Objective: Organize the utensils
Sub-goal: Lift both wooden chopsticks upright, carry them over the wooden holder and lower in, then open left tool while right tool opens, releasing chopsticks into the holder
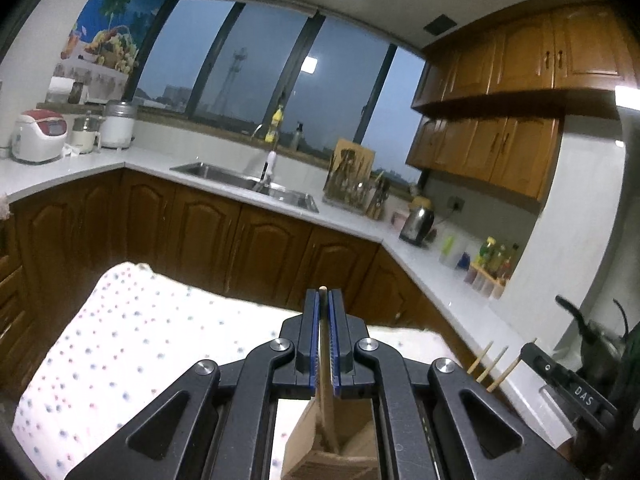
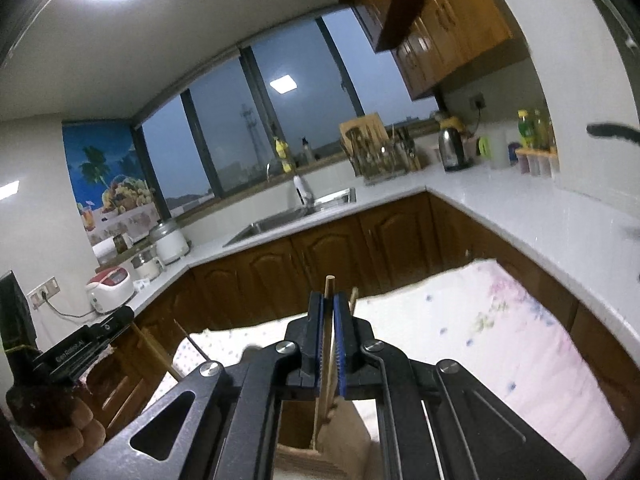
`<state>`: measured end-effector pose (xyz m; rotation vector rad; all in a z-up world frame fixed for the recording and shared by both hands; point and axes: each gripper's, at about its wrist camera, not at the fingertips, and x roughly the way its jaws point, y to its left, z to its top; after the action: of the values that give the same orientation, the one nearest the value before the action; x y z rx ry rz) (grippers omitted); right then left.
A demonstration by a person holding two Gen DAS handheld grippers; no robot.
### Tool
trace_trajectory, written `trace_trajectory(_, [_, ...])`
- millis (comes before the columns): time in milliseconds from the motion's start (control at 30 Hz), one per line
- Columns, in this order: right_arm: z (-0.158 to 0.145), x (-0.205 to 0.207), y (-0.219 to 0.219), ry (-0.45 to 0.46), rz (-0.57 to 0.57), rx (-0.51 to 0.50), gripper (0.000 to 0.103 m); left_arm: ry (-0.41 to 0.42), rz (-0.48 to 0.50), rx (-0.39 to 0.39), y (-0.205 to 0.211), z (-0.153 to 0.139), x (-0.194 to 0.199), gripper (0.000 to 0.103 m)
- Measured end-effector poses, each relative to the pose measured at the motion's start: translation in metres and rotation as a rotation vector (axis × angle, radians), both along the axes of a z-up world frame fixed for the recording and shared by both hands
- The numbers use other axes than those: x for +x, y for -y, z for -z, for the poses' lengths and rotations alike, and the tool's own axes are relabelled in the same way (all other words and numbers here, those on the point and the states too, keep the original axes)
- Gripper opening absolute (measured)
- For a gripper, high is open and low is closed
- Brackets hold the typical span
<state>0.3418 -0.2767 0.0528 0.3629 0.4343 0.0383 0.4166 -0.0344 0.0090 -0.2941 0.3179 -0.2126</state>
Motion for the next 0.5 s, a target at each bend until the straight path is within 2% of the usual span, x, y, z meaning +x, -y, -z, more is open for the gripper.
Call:
trace_trajectory(133, [0.008, 0.001, -0.001, -0.020, -0.005, 0.007, 0.005, -0.025, 0.021, -0.001, -0.019, -0.003, -0.006, 0.003])
trace_trajectory(500, [0.005, 0.003, -0.003, -0.034, -0.006, 0.003, 0.005, -0.047, 0.035, 0.017, -0.024, -0.011, -0.002, 0.003])
